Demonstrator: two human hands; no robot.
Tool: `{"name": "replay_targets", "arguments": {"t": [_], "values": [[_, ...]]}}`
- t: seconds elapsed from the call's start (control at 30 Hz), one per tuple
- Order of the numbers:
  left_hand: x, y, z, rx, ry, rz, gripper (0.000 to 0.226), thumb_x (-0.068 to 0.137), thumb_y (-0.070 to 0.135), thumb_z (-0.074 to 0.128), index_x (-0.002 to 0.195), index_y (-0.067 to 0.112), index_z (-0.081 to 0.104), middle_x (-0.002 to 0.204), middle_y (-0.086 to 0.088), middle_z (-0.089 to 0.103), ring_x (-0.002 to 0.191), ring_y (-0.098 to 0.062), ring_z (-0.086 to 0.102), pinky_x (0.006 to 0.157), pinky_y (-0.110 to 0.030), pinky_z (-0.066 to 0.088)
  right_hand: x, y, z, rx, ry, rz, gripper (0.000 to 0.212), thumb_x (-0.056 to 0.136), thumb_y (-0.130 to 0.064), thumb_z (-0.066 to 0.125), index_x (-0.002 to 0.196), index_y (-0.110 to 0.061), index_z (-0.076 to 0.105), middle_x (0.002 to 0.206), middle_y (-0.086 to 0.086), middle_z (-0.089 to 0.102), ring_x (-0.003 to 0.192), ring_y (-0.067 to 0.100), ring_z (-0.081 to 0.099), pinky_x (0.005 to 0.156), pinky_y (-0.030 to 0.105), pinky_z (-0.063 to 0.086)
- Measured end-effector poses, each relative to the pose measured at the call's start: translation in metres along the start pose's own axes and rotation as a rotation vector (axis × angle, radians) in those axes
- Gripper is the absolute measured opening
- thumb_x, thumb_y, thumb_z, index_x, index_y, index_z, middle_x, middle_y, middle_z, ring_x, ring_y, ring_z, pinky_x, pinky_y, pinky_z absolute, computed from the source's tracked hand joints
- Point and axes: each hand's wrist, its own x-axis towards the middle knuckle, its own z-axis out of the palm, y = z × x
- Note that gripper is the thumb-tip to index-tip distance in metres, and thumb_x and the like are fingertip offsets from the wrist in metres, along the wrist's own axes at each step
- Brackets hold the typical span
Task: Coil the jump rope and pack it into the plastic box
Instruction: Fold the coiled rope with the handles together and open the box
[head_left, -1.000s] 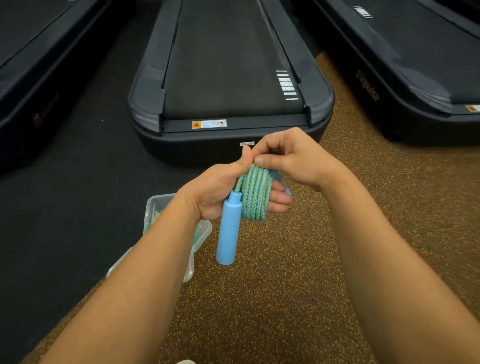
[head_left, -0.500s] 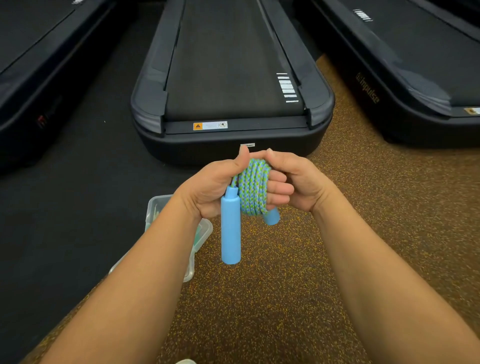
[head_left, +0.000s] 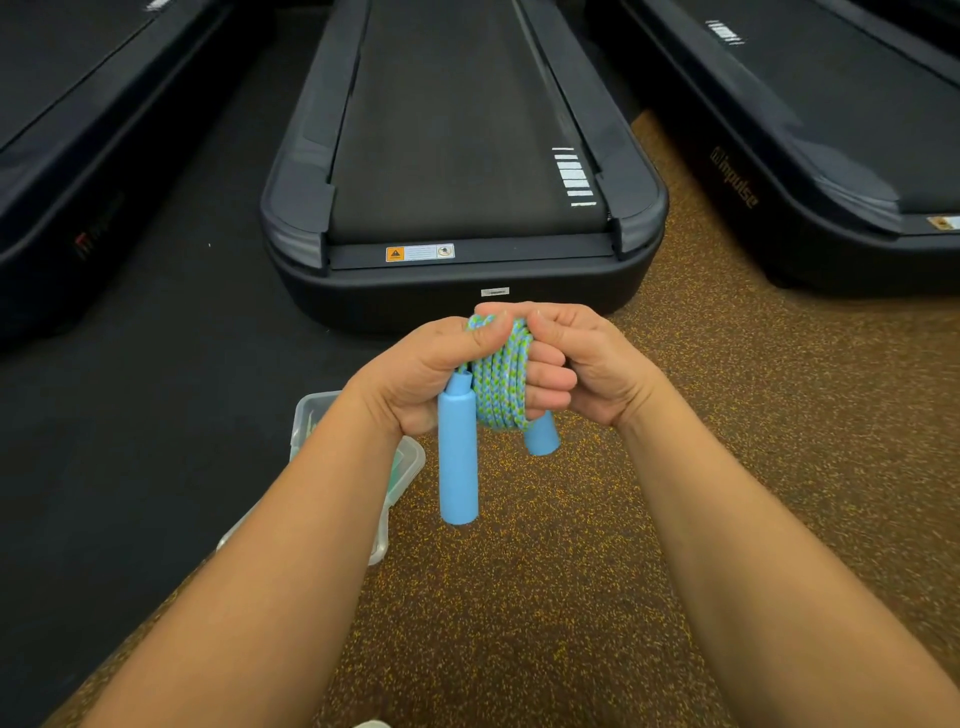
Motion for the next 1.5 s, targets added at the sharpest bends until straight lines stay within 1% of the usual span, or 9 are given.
{"name": "replay_targets", "arguments": {"t": [0.1,0.2,0.4,0.6,0.77,0.97,1.07,1.4,1.5], "values": [[-0.001,0.004,-0.002,-0.022,-0.017,0.016,0.056,0.071,0.040,0.077,0.109,0.001,0.066,0.098,-0.015,0.071,0.089,-0.026,0.069,0.086,-0.042,0.055,0.001,0.001,-0.004,0.009,-0.077,0.002,0.040,0.087,-0.031,0.059,0.123,-0.016,0.064,0.104,0.024,0.043,0.087,0.029,0.045,0.070,0.031,0.053],[-0.001,0.005,-0.001,-0.019,-0.015,0.026,0.056,0.070,0.040,0.078,0.108,0.000,0.067,0.097,-0.014,0.071,0.088,-0.025,0.069,0.086,-0.042,0.055,0.003,0.003,-0.007,0.002,-0.087,-0.002,0.044,0.084,-0.033,0.066,0.124,-0.016,0.063,0.114,0.023,0.027,0.100,0.035,0.025,0.074,0.035,0.047],[0.002,0.002,0.000,-0.025,0.044,0.048,0.049,0.065,0.035,0.083,0.097,0.000,0.070,0.088,-0.014,0.072,0.081,-0.025,0.071,0.081,-0.042,0.056,0.006,0.003,-0.003,0.023,-0.085,-0.027,0.041,0.078,-0.035,0.072,0.115,-0.017,0.070,0.091,0.015,0.028,0.073,0.023,0.018,0.059,0.028,0.043],[0.004,0.002,0.001,-0.015,0.082,0.062,0.043,0.068,0.028,0.079,0.096,-0.002,0.070,0.088,-0.019,0.072,0.081,-0.030,0.072,0.079,-0.043,0.058,0.007,0.001,0.001,0.023,-0.021,-0.052,0.036,0.076,-0.032,0.068,0.109,-0.017,0.073,0.069,0.002,0.035,0.061,0.014,0.031,0.056,0.024,0.036],[0.004,0.004,0.005,-0.005,0.104,0.061,0.030,0.069,0.020,0.074,0.092,0.000,0.072,0.084,-0.016,0.073,0.078,-0.028,0.072,0.074,-0.038,0.058,0.009,0.001,0.004,-0.005,0.027,-0.080,0.030,0.081,-0.030,0.063,0.107,-0.018,0.074,0.099,0.019,0.031,0.077,0.020,0.028,0.062,0.027,0.036],[0.003,0.008,0.009,-0.005,0.167,0.071,0.012,0.077,0.007,0.067,0.083,-0.002,0.072,0.077,-0.015,0.073,0.071,-0.026,0.072,0.071,-0.037,0.059,0.006,-0.006,0.013,0.012,0.086,-0.100,0.029,0.098,-0.007,0.036,0.113,-0.002,0.060,0.053,0.001,0.041,0.044,0.007,0.038,0.043,0.019,0.035],[0.003,0.010,0.011,-0.014,0.192,0.075,0.011,0.078,0.004,0.063,0.078,-0.001,0.073,0.070,-0.013,0.072,0.066,-0.024,0.071,0.073,-0.038,0.059,0.007,-0.009,0.016,-0.048,0.107,-0.113,0.028,0.099,-0.006,0.036,0.114,-0.003,0.059,0.048,-0.003,0.048,0.041,0.007,0.043,0.042,0.019,0.040],[0.003,0.013,0.014,-0.073,0.227,0.090,0.007,0.078,0.002,0.063,0.076,-0.003,0.068,0.063,-0.011,0.068,0.060,-0.022,0.069,0.067,-0.035,0.059,0.008,-0.014,0.023,-0.125,0.154,-0.149,0.026,0.099,-0.006,0.040,0.110,-0.006,0.063,0.064,0.010,0.049,0.046,0.008,0.047,0.044,0.019,0.042],[0.002,0.012,0.012,-0.054,0.200,0.107,0.007,0.079,0.002,0.063,0.077,-0.003,0.069,0.065,-0.011,0.069,0.061,-0.022,0.069,0.068,-0.036,0.058,0.005,-0.019,0.020,-0.154,0.078,-0.107,0.029,0.099,-0.006,0.038,0.122,-0.003,0.057,0.058,0.003,0.055,0.048,0.008,0.051,0.049,0.021,0.046]]}}
